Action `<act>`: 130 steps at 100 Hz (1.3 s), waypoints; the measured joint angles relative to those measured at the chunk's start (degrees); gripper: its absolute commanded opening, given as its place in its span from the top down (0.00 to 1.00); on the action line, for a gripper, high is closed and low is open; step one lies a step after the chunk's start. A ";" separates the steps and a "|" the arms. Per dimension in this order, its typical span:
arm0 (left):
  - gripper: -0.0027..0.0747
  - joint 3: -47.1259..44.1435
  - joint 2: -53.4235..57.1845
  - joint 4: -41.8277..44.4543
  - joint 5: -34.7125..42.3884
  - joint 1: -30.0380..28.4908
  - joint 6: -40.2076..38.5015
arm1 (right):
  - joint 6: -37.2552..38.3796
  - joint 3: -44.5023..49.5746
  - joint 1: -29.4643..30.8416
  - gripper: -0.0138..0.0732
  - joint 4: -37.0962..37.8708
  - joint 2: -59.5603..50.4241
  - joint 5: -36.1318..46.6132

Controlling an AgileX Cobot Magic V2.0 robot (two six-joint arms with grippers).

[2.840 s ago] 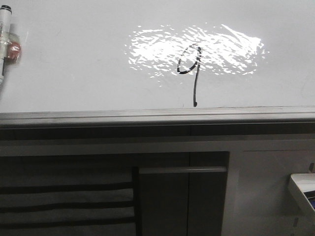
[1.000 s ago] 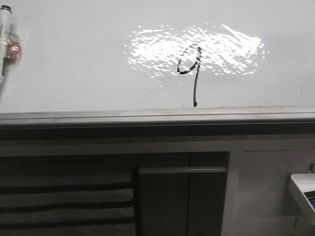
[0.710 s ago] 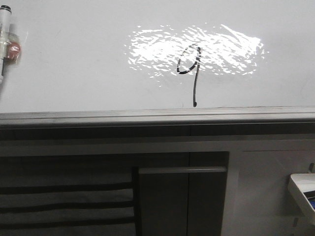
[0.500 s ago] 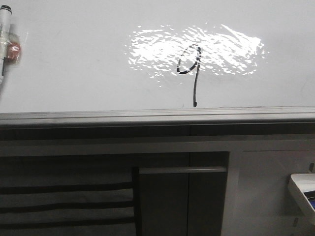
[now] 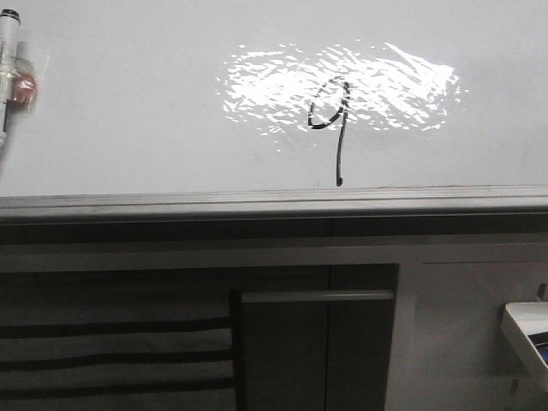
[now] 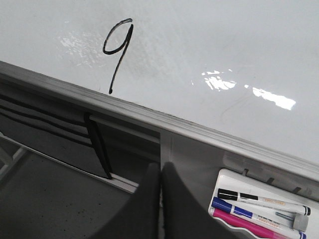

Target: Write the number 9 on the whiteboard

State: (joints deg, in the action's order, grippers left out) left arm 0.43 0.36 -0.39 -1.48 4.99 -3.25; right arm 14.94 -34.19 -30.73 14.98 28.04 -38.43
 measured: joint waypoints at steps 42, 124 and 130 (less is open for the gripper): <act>0.99 0.00 0.00 0.00 0.00 0.00 0.00 | 0.10 15.72 13.49 0.92 -5.66 -13.82 17.39; 0.99 0.00 0.00 0.00 0.00 0.00 0.00 | 0.20 34.84 28.41 0.92 -11.99 -28.63 34.98; 0.99 0.00 0.00 0.00 0.00 0.00 0.00 | -0.39 34.84 28.41 0.92 -11.87 -28.63 34.98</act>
State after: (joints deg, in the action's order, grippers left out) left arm 0.43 0.36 -0.39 -1.48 4.99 -3.25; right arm 14.55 0.65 -2.32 3.11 -0.59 -3.45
